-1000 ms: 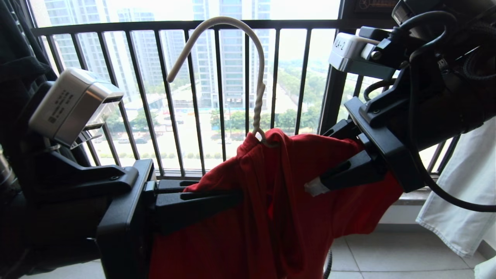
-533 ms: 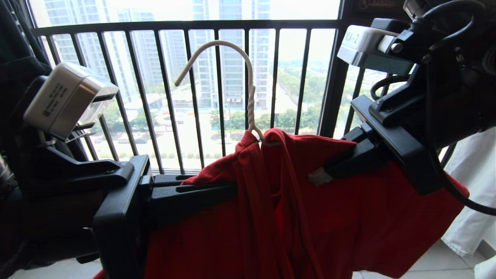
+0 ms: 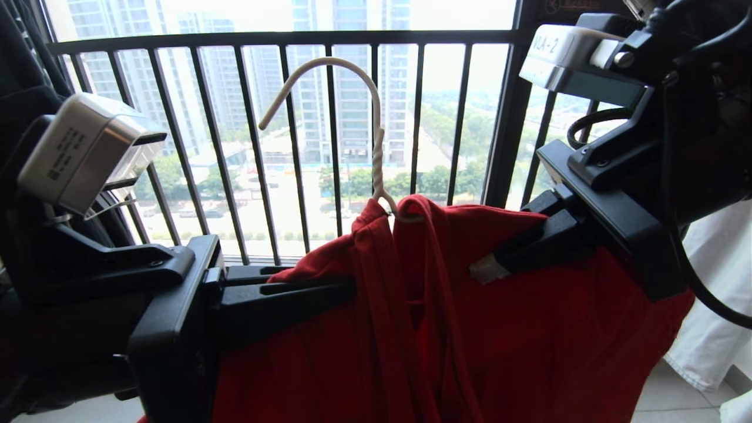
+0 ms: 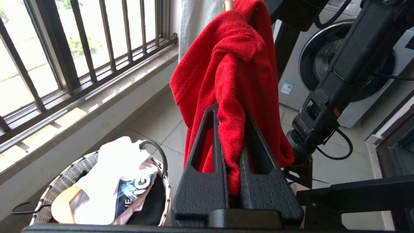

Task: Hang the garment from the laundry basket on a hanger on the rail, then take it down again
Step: Hang the clothes rack on the clothesline

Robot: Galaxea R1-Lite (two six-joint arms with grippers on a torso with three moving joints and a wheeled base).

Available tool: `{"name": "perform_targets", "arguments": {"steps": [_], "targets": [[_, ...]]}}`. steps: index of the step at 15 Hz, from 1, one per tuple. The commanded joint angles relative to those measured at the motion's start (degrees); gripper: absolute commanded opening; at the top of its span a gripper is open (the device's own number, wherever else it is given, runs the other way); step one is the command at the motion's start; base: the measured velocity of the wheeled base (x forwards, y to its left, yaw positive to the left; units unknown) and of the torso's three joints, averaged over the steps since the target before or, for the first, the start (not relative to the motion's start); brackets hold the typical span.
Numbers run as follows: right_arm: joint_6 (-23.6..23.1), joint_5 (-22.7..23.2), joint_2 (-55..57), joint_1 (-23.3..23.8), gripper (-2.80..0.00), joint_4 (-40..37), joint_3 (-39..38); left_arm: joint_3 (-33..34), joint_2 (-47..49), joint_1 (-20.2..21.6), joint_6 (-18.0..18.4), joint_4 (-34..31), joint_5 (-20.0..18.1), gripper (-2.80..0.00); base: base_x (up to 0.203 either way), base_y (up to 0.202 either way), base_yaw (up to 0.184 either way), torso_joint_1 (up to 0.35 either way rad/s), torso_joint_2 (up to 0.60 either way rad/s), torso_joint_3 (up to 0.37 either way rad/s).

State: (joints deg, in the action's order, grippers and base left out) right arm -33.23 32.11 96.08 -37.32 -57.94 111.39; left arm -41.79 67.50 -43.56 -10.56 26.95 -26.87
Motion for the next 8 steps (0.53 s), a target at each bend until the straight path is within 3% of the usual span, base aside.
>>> {"name": "perform_targets", "arguments": {"steps": [1,3,4,8], "targets": [[-0.2,0.1,-0.6,-0.1,-2.80,-0.3,-0.3,0.0,-0.1,0.1,-0.1,0.3,-0.1,-2.80,0.000,0.000,0.000,0.000,0.00,0.000],[-0.2,0.1,-0.7,-0.1,-2.80,-0.3,-0.3,0.6,-0.1,0.6,3.3,0.2,-0.1,-2.80,0.000,0.000,0.000,0.000,0.00,0.000],[-0.2,0.0,-0.9,-0.2,-2.80,-0.3,-0.4,1.5,-0.1,1.1,6.3,0.2,-0.1,0.00,0.000,0.000,0.000,0.000,0.00,0.000],[-0.2,0.0,-1.2,-0.2,-2.80,-0.2,-0.1,0.9,-0.9,1.3,5.7,0.4,-0.2,0.00,0.000,0.000,0.000,0.000,0.00,0.000]]}}
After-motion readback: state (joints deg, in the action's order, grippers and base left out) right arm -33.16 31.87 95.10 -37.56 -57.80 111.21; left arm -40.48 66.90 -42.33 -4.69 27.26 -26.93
